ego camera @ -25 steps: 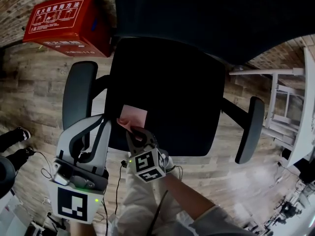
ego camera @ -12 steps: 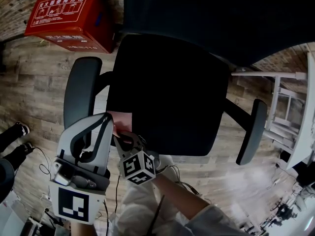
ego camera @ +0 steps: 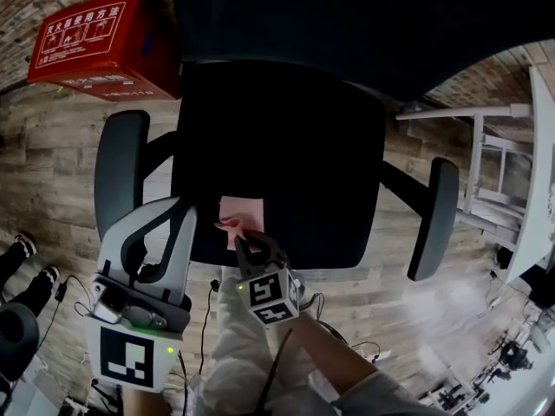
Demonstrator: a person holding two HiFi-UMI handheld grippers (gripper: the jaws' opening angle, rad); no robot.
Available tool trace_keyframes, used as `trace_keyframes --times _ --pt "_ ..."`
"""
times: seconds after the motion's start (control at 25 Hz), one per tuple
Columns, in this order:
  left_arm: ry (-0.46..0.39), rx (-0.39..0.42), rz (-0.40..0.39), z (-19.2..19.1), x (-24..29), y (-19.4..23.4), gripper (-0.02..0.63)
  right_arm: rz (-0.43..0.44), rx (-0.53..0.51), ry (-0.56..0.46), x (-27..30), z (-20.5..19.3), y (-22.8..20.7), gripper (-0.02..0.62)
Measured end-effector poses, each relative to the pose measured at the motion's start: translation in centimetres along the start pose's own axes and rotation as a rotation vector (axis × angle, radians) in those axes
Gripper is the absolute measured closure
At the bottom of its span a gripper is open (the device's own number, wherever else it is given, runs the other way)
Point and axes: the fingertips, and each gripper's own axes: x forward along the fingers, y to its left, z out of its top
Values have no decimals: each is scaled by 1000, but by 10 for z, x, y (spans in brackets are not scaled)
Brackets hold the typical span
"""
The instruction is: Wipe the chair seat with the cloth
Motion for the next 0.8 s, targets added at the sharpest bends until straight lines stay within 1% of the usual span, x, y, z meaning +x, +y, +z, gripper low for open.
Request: trace_keyframes --times 0.12,0.36,0.64,0.8 --pt "-1 7 -29 4 9 -13 588 -88 84 12 -21 -22 -31 543" --pt "5 28 -89 13 26 -38 588 -233 188 32 -67 -66 -87 543" --pt "7 52 -143 20 42 -64 588 -375 257 69 -119 -119 -142 543" --pt "11 64 -164 22 48 -75 588 -447 298 87 -145 -145 -165 543"
